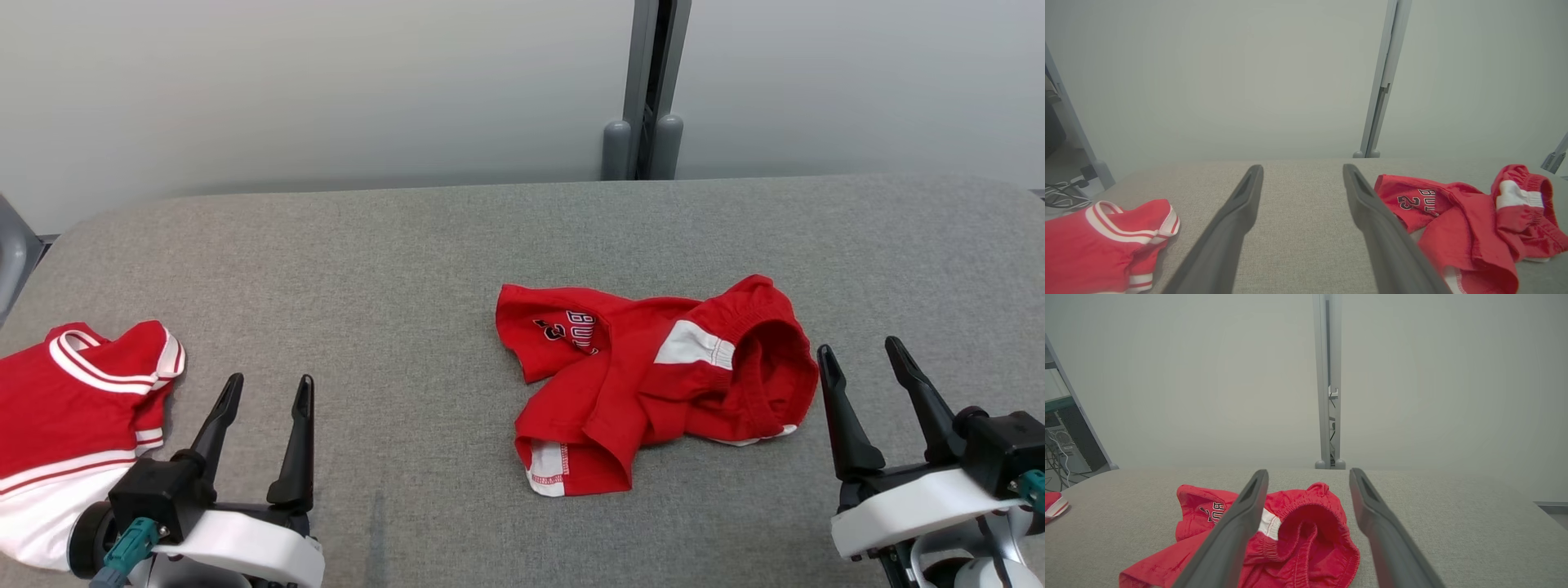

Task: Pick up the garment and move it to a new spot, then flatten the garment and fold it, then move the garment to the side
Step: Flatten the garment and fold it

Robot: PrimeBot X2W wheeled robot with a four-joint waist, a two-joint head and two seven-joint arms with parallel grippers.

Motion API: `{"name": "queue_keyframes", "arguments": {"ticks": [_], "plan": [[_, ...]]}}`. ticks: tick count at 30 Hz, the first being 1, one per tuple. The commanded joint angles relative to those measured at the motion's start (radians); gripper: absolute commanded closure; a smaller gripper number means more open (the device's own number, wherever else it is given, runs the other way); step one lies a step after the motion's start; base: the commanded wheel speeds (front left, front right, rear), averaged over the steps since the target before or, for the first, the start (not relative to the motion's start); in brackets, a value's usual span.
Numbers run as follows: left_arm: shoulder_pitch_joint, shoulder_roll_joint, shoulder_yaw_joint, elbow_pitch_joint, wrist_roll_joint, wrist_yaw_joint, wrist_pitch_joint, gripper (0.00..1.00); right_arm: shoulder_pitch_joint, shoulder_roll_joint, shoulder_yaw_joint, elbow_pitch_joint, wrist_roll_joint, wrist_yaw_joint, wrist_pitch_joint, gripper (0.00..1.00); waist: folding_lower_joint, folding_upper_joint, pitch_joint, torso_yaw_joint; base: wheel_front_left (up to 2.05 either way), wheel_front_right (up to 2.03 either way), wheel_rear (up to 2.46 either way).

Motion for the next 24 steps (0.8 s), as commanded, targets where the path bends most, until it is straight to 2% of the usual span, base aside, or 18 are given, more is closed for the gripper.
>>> {"name": "queue_keyframes", "arguments": {"ticks": [1, 7, 10, 14, 15, 18, 24], "plan": [[-0.016, 0.007, -0.002, -0.007, 0.005, 0.005, -0.001, 0.0, -0.001, 0.0, -0.001, -0.005, -0.004, 0.001, 0.003, 0.0, 0.0, -0.0001, 0.002, 0.001, 0.0, 0.0, 0.0], [-0.046, 0.011, -0.032, -0.023, 0.025, -0.01, 0.01, 0.0, -0.005, 0.002, 0.004, -0.014, -0.011, 0.001, 0.007, 0.0, 0.0, -0.0001, 0.011, -0.001, 0.0, 0.0, 0.0], [-0.076, 0.007, -0.083, -0.034, 0.054, -0.036, 0.031, 0.0, -0.007, 0.002, 0.004, -0.017, -0.011, 0.001, 0.007, 0.0, 0.0, -0.0001, 0.022, -0.004, 0.0, 0.0, 0.0], [-0.132, -0.025, -0.197, -0.02, 0.08, -0.104, 0.089, 0.0, -0.017, 0.003, 0.013, -0.018, -0.012, 0.001, 0.006, 0.0, 0.0, -0.0001, 0.046, -0.018, 0.0, 0.0, 0.0], [-0.158, -0.043, -0.258, 0.007, 0.092, -0.147, 0.119, 0.0, -0.024, 0.003, 0.02, -0.018, -0.012, 0.001, 0.004, 0.0, 0.0, -0.0001, 0.06, -0.03, 0.0, 0.0, 0.0], [-0.193, -0.075, -0.344, 0.065, 0.105, -0.206, 0.16, 0.0, -0.033, 0.003, 0.025, -0.014, -0.01, 0.001, 0.001, 0.0, 0.0, -0.0001, 0.084, -0.049, 0.0, 0.0, 0.0], [-0.256, -0.116, -0.438, 0.217, 0.115, -0.285, 0.229, 0.0, -0.062, 0.003, 0.045, -0.003, -0.005, 0.001, -0.01, 0.0, 0.0, -0.0001, 0.138, -0.1, 0.0, 0.0, 0.0]]}}
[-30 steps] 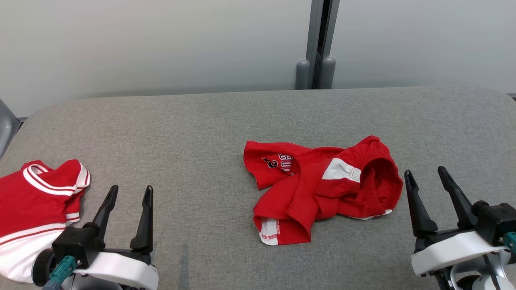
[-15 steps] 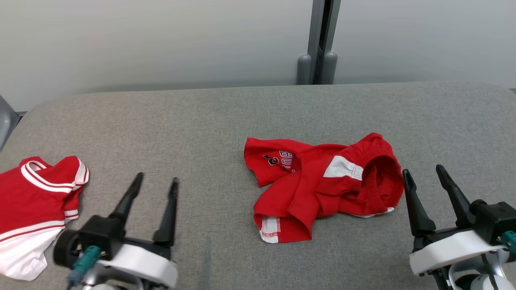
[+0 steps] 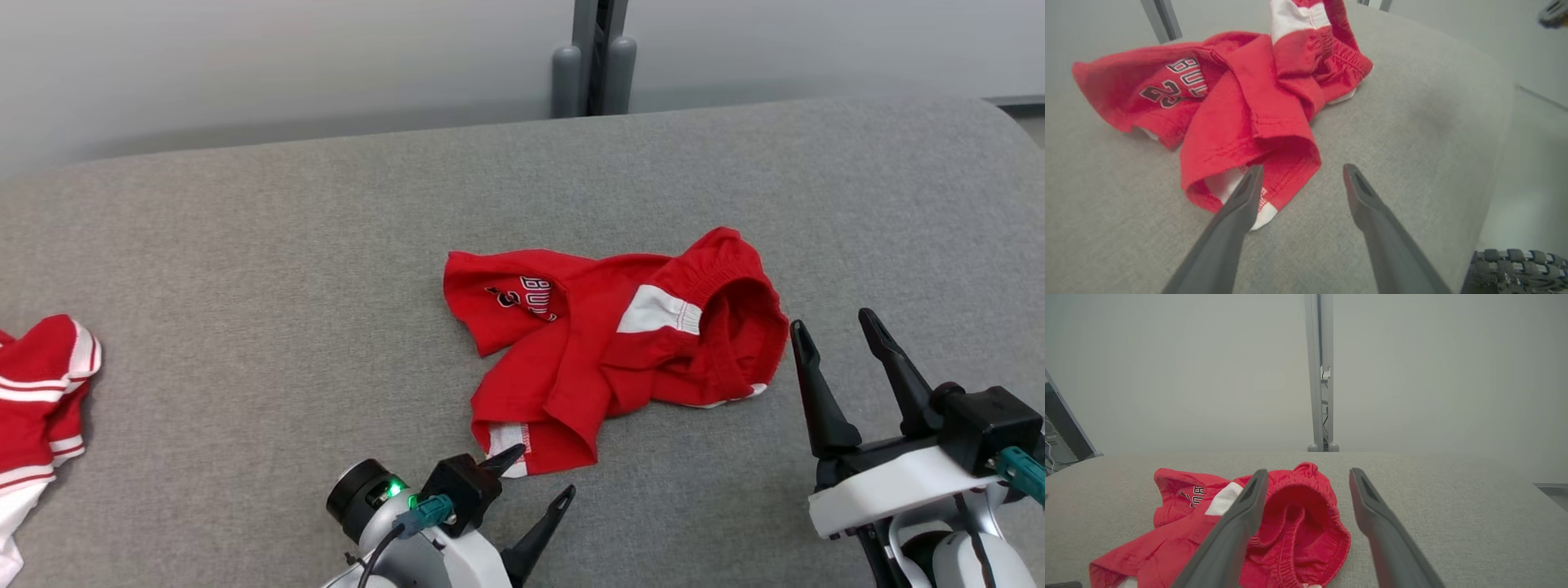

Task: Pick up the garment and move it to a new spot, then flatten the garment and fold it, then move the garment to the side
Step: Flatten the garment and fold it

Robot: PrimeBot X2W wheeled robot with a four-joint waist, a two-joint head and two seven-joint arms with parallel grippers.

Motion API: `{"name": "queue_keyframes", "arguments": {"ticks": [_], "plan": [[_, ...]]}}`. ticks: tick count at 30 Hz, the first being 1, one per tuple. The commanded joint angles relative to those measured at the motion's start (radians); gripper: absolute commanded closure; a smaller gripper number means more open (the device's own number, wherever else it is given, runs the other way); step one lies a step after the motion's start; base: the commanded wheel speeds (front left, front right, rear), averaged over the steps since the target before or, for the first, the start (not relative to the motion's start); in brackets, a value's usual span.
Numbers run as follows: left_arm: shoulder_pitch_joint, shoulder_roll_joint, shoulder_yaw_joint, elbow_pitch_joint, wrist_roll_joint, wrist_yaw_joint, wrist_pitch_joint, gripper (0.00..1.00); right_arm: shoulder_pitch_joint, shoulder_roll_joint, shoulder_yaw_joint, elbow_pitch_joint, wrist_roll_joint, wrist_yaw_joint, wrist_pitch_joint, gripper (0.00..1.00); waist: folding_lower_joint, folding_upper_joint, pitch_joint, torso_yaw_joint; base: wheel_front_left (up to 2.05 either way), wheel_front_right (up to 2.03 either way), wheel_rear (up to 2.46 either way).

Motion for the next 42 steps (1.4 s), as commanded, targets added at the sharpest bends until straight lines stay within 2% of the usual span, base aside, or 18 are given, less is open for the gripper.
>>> {"name": "queue_keyframes", "arguments": {"ticks": [1, 7, 13, 14, 15, 16, 22, 25, 26, 28, 33, 37, 39, 40, 42], "plan": [[-0.029, 0.002, -0.006, 0.023, 0.007, -0.01, 0.009, 0.0, -0.013, -0.002, 0.003, 0.002, 0.003, 0.001, -0.009, 0.0, 0.0, -0.0001, 0.028, -0.027, 0.0, 0.0, 0.0], [-0.094, -0.003, -0.029, 0.17, 0.013, -0.037, 0.058, 0.0, -0.034, 0.0, 0.004, 0.017, 0.007, 0.001, -0.024, 0.0, 0.0, -0.0001, 0.07, -0.069, 0.0, 0.0, 0.0], [-0.142, 0.011, -0.041, 0.295, 0.044, -0.027, 0.077, 0.0, -0.043, 0.0, 0.002, 0.028, 0.011, 0.001, -0.038, 0.0, 0.0, -0.0001, 0.086, -0.088, 0.0, 0.0, 0.0], [-0.146, 0.01, -0.044, 0.307, 0.042, -0.031, 0.08, 0.51, -0.045, 0.001, 0.001, 0.03, 0.012, 0.001, -0.04, 0.0, 0.0, -0.0001, 0.087, -0.088, 0.0, 0.0, 0.0], [-0.149, 0.009, -0.047, 0.313, 0.041, -0.035, 0.079, 0.83, -0.045, 0.001, -0.001, 0.032, 0.013, 0.001, -0.042, 0.0, 0.0, -0.0001, 0.087, -0.087, 0.0, 0.0, 0.0], [-0.15, 0.009, -0.05, 0.316, 0.039, -0.039, 0.078, 1.0, -0.046, 0.001, -0.003, 0.034, 0.013, 0.001, -0.044, 0.0, 0.0, -0.0001, 0.086, -0.086, 0.0, 0.0, 0.0], [-0.157, 0.014, -0.05, 0.222, 0.023, -0.056, 0.049, 1.0, -0.036, 0.001, -0.022, 0.038, 0.012, 0.001, -0.048, 0.0, 0.0, -0.0001, 0.066, -0.062, 0.0, 0.0, 0.0], [-0.149, 0.037, -0.045, 0.12, 0.016, -0.05, 0.065, 1.0, -0.027, 0.001, -0.03, 0.033, 0.011, 0.001, -0.046, 0.0, 0.0, -0.0001, 0.054, -0.044, 0.0, 0.0, 0.0], [-0.142, 0.056, -0.038, 0.03, 0.014, -0.041, 0.083, 1.0, -0.021, 0.001, -0.034, 0.031, 0.014, 0.001, -0.045, 0.0, 0.0, -0.0001, 0.043, -0.032, 0.0, 0.0, 0.0], [-0.134, 0.071, -0.03, -0.061, 0.001, -0.032, 0.102, 1.0, -0.017, 0.001, -0.037, 0.031, 0.018, 0.001, -0.044, 0.0, 0.0, -0.0001, 0.032, -0.021, 0.0, 0.0, 0.0], [-0.106, 0.109, 0.02, -0.285, -0.037, 0.008, 0.133, 1.0, -0.011, 0.001, -0.036, 0.033, 0.025, 0.001, -0.04, 0.0, 0.0, -0.0001, 0.004, -0.005, 0.0, 0.0, 0.0], [-0.088, 0.135, 0.085, -0.432, -0.064, 0.058, 0.139, 1.0, 0.0, 0.001, -0.038, 0.033, 0.03, 0.001, -0.037, 0.0, 0.0, -0.0001, -0.012, 0.0, 0.0, 0.0, 0.0], [-0.072, 0.15, 0.12, -0.48, -0.073, 0.087, 0.144, 1.0, 0.003, 0.0, -0.041, 0.031, 0.031, 0.001, -0.036, 0.0, 0.0, -0.0001, -0.016, 0.001, 0.0, 0.0, 0.0], [-0.072, 0.15, 0.12, -0.48, -0.073, 0.087, 0.144, 1.0, 0.003, 0.0, -0.041, 0.031, 0.031, 0.001, -0.036, 0.0, 0.0, -0.0001, -0.016, 0.001, 0.0, 0.0, 0.0], [-0.047, 0.172, 0.169, -0.499, -0.093, 0.131, 0.155, 1.0, 0.003, 0.001, -0.044, 0.027, 0.033, 0.001, -0.034, 0.0, 0.0, -0.0001, -0.018, -0.001, 0.0, 0.0, 0.0]]}}
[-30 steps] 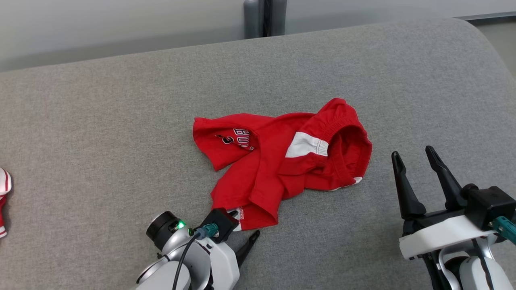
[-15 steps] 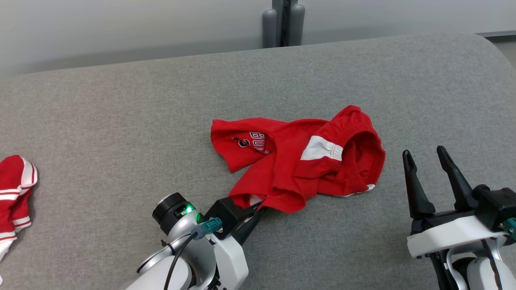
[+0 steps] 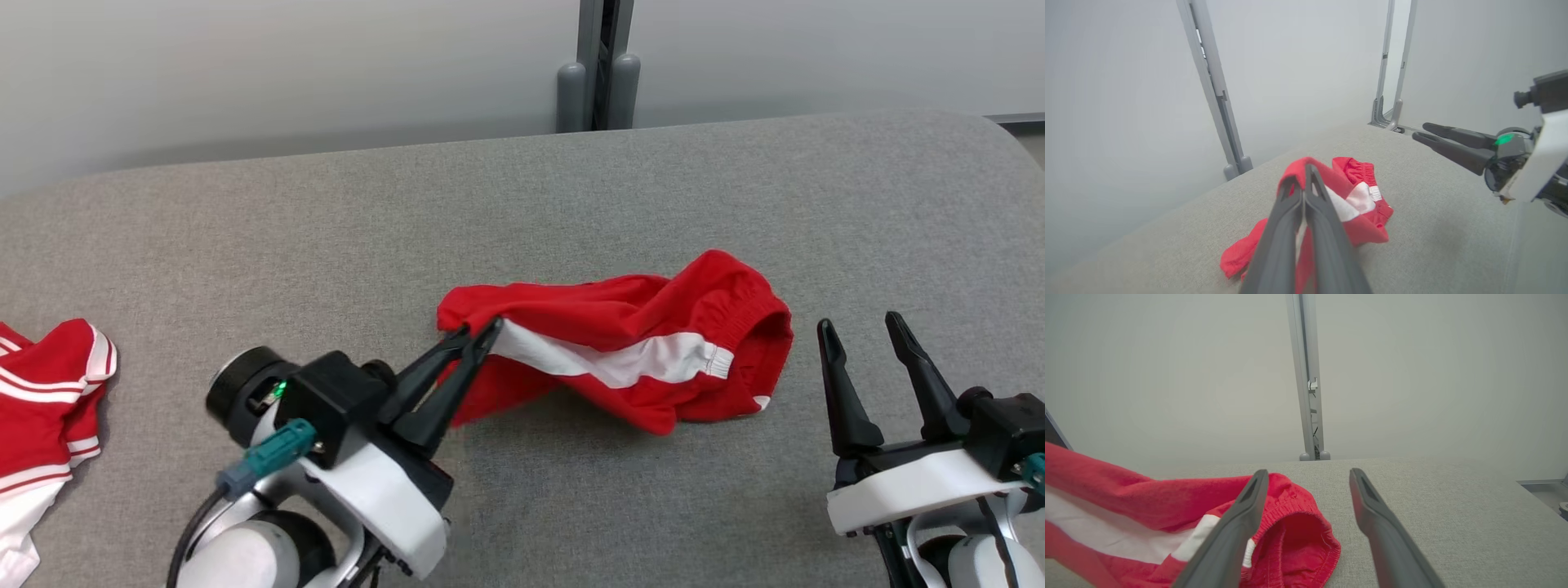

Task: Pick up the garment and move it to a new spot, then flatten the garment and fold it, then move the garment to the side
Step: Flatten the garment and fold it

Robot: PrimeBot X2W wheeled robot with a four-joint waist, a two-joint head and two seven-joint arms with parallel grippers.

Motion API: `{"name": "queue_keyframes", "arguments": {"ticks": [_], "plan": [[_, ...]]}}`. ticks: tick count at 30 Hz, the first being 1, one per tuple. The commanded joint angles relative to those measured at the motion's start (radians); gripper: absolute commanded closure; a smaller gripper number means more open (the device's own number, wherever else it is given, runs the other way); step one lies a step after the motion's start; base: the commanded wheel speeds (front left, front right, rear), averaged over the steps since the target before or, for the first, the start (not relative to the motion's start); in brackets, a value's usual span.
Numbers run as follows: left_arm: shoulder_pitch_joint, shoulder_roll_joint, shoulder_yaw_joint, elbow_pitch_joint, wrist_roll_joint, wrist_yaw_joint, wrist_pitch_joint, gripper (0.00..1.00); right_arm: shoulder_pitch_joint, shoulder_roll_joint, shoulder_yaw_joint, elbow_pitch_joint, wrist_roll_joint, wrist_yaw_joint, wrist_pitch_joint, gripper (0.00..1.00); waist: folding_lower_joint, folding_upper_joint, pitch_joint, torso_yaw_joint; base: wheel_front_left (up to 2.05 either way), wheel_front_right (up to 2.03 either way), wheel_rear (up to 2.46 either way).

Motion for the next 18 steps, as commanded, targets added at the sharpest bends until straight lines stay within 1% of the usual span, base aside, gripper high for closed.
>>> {"name": "queue_keyframes", "arguments": {"ticks": [1, 3, 5, 7, 12, 13, 14, 15, 16, 18], "plan": [[0.027, 0.007, 0.023, 0.008, -0.021, 0.019, 0.0, 1.0, 0.005, -0.005, -0.002, -0.006, 0.009, 0.0, 0.001, 0.0, 0.0, 0.0, 0.001, -0.004, 0.0, 0.0, 0.0], [0.043, 0.009, 0.035, 0.022, -0.04, 0.027, -0.001, 1.0, 0.005, -0.005, -0.003, -0.007, 0.009, 0.0, 0.001, 0.0, 0.0, 0.0, 0.002, -0.005, 0.0, 0.0, 0.0], [0.069, 0.016, 0.058, 0.066, -0.067, 0.036, -0.01, 1.0, 0.005, -0.005, -0.002, -0.008, 0.008, 0.0, 0.002, 0.0, 0.0, 0.0, 0.004, -0.008, 0.0, 0.0, 0.0], [0.095, 0.011, 0.074, 0.126, -0.101, 0.035, -0.024, 1.0, 0.004, -0.005, -0.004, -0.007, 0.011, 0.0, 0.003, 0.0, 0.0, 0.0, 0.008, -0.011, 0.0, 0.0, 0.0], [0.128, -0.014, 0.103, 0.29, -0.177, -0.003, -0.08, 1.0, -0.002, -0.005, -0.001, -0.003, 0.015, 0.0, 0.004, 0.0, 0.0, 0.0, 0.021, -0.013, 0.0, 0.0, 0.0], [0.126, -0.018, 0.108, 0.319, -0.182, -0.008, -0.092, 0.74, -0.005, -0.005, 0.0, -0.002, 0.016, 0.0, 0.003, 0.0, 0.0, 0.0, 0.024, -0.012, 0.0, 0.0, 0.0], [0.13, -0.021, 0.105, 0.354, -0.193, -0.016, -0.093, 0.52, -0.008, -0.005, 0.002, 0.0, 0.018, 0.0, 0.004, 0.0, 0.0, 0.0, 0.026, -0.012, 0.0, 0.0, 0.0], [0.13, -0.03, 0.109, 0.378, -0.2, -0.018, -0.104, 0.25, -0.011, -0.005, 0.002, 0.002, 0.017, 0.0, 0.004, 0.0, 0.0, 0.0, 0.029, -0.01, 0.0, 0.0, 0.0], [0.127, -0.035, 0.113, 0.401, -0.203, -0.021, -0.115, 0.0, -0.013, -0.005, 0.003, 0.004, 0.017, 0.0, 0.003, 0.0, 0.0, 0.0, 0.031, -0.008, 0.0, 0.0, 0.0], [0.126, -0.045, 0.122, 0.443, -0.214, -0.023, -0.134, 0.0, -0.013, -0.005, 0.004, 0.009, 0.018, 0.0, 0.001, 0.0, 0.0, 0.0, 0.033, -0.005, 0.0, 0.0, 0.0]]}}
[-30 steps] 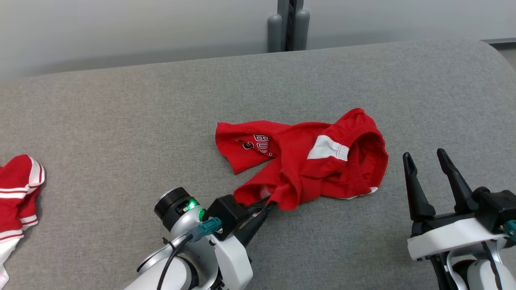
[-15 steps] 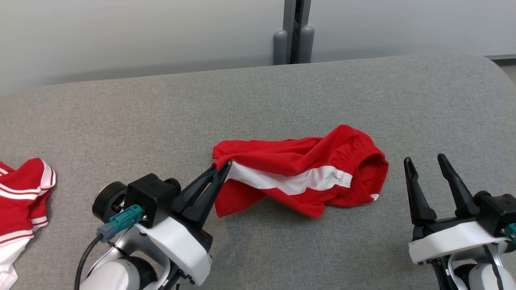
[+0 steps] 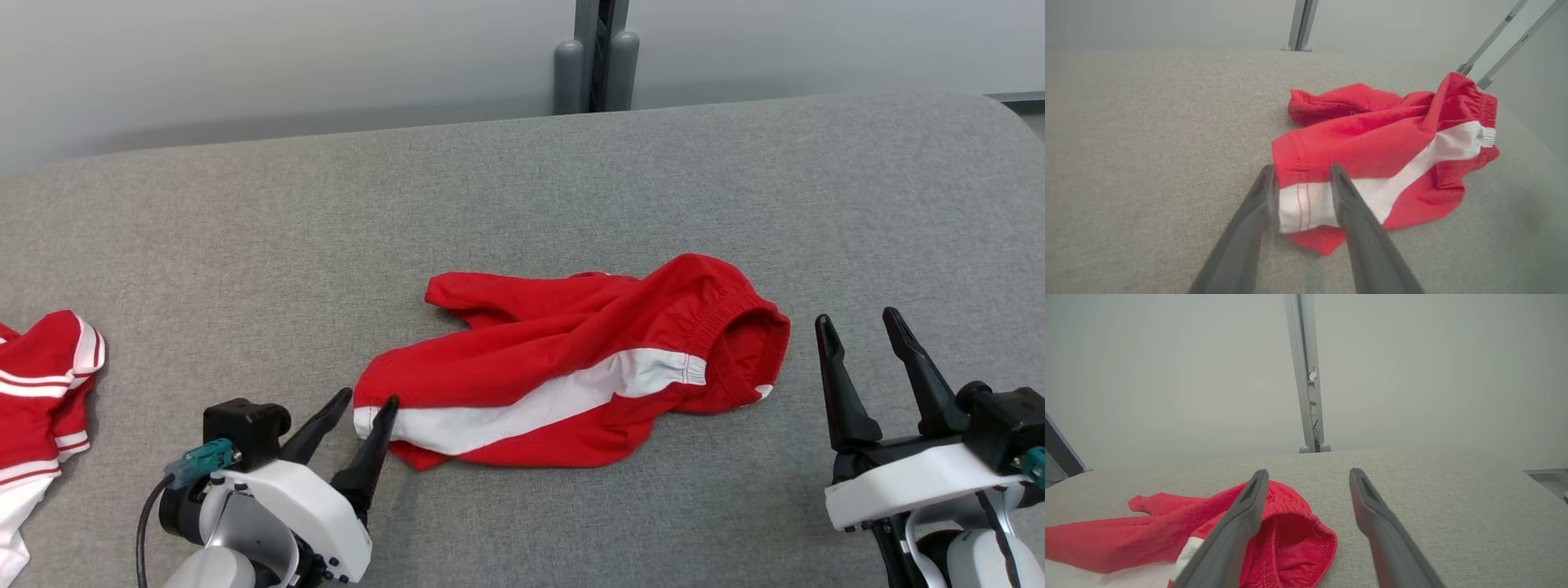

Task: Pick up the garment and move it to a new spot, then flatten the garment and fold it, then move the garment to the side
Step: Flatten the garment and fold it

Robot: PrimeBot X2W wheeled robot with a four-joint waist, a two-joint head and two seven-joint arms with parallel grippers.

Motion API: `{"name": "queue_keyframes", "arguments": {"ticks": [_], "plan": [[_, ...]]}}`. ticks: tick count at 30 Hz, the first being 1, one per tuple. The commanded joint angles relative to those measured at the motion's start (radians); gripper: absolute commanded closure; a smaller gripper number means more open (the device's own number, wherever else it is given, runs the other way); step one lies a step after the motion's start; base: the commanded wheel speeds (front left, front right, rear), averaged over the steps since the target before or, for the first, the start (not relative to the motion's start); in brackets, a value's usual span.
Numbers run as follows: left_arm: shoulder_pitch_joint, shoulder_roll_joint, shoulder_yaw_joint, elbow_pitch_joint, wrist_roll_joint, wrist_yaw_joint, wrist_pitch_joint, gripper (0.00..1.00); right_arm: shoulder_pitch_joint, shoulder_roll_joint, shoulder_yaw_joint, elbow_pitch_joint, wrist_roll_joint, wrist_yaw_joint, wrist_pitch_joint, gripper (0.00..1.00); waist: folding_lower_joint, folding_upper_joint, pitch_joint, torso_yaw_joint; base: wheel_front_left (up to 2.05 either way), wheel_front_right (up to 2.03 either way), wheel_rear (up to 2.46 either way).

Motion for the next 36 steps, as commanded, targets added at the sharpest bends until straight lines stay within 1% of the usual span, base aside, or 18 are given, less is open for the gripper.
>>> {"name": "queue_keyframes", "arguments": {"ticks": [1, 4, 7, 12, 16, 19, 21, 27, 36], "plan": [[-0.001, 0.002, 0.01, 0.009, -0.008, -0.001, -0.011, 0.0, -0.003, -0.005, 0.0, 0.004, 0.002, 0.0, -0.003, 0.0, 0.0001, -0.0001, 0.001, 0.002, 0.0, 0.0, 0.0], [0.004, -0.015, 0.045, 0.041, -0.018, 0.021, -0.064, 0.0, -0.01, -0.005, 0.001, 0.01, 0.001, 0.0, -0.005, 0.0, 0.0001, -0.0001, 0.0, 0.01, 0.0, 0.0, 0.0], [0.01, -0.022, 0.091, 0.041, -0.011, 0.056, -0.138, 0.0, -0.012, -0.005, 0.003, 0.011, -0.006, 0.0, -0.007, 0.0, 0.0001, -0.0001, -0.006, 0.02, 0.0, 0.0, 0.0], [0.009, -0.023, 0.145, -0.007, 0.036, 0.118, -0.258, 0.0, -0.009, -0.005, 0.009, 0.007, -0.016, 0.0, -0.001, 0.0, 0.0001, -0.0001, -0.024, 0.041, 0.0, 0.0, 0.0], [0.026, -0.016, 0.175, -0.057, 0.063, 0.148, -0.303, 0.0, -0.001, -0.005, 0.012, 0.008, -0.024, 0.0, 0.005, 0.0, 0.0001, -0.0001, -0.043, 0.056, 0.0, 0.0, 0.0], [0.039, -0.001, 0.191, -0.09, 0.096, 0.168, -0.317, 0.0, 0.009, -0.005, 0.016, 0.009, -0.032, 0.0, 0.012, 0.0, 0.0001, -0.0001, -0.058, 0.066, 0.0, 0.0, 0.0], [0.057, 0.019, 0.194, -0.106, 0.121, 0.178, -0.323, 0.0, 0.017, -0.005, 0.017, 0.009, -0.035, 0.0, 0.016, 0.0, 0.0001, -0.0001, -0.067, 0.069, 0.0, 0.0, 0.0], [0.1, 0.056, 0.162, -0.149, 0.178, 0.21, -0.294, 0.0, 0.031, -0.005, 0.014, 0.015, -0.05, 0.0, 0.028, 0.0, 0.0001, -0.0001, -0.086, 0.073, 0.0, 0.0, 0.0], [0.122, 0.064, 0.145, -0.178, 0.19, 0.231, -0.266, 0.0, 0.045, -0.005, 0.01, 0.012, -0.055, 0.0, 0.033, 0.0, 0.0001, -0.0001, -0.091, 0.07, 0.0, 0.0, 0.0]]}}
